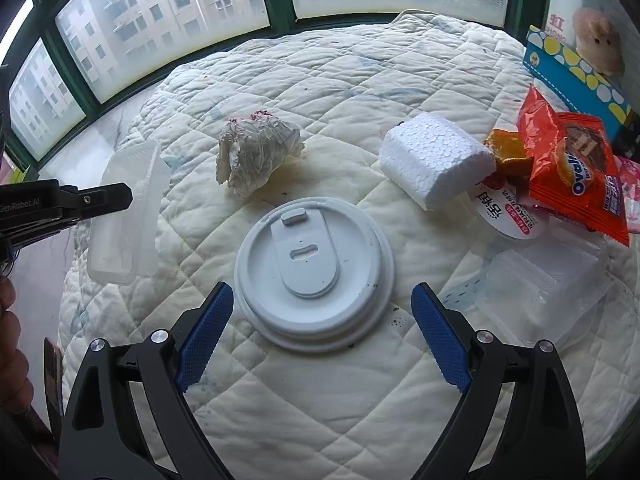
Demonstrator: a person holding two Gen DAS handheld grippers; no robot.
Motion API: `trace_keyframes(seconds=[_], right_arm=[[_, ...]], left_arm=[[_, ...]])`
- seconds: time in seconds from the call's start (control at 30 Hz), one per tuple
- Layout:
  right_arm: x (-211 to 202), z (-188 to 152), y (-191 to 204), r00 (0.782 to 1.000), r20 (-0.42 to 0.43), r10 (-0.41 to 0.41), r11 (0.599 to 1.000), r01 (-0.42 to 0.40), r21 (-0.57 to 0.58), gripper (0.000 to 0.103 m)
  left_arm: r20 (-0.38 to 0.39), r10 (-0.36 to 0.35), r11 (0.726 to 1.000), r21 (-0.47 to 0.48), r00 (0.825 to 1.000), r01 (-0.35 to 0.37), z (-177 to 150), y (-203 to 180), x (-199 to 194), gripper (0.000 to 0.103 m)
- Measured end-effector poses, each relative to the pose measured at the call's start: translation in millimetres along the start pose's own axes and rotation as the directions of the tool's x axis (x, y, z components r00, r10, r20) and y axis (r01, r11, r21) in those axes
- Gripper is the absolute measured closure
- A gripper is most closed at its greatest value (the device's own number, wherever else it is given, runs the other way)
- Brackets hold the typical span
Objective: Collect trash
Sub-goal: 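Grasp the clear plastic tray with the left tool while the right tool grasps the white lid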
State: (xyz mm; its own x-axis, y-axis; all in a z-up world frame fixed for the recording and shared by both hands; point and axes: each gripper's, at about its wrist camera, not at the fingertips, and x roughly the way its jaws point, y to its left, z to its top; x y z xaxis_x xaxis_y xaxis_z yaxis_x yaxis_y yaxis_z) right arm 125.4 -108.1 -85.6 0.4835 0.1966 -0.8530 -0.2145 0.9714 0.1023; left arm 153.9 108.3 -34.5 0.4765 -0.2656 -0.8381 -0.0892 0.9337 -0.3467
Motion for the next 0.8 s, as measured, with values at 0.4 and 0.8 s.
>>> trace_keyframes(seconds=[0.4, 0.8], right_arm=[[-5, -5, -1, 1.000, 0.006, 0.006, 1.000, -0.006, 0.008, 0.020], [-60, -36, -25, 0.997, 0.073, -0.016, 0.999, 0.013, 0.044, 0.021]], left_arm=[[0.010, -0.010, 1.000, 0.017, 1.000, 0.010, 0, -8, -7, 0.097], [0.004, -0.051, 0.995, 0.089, 0.999, 0.050, -18, -47, -13, 0.097]])
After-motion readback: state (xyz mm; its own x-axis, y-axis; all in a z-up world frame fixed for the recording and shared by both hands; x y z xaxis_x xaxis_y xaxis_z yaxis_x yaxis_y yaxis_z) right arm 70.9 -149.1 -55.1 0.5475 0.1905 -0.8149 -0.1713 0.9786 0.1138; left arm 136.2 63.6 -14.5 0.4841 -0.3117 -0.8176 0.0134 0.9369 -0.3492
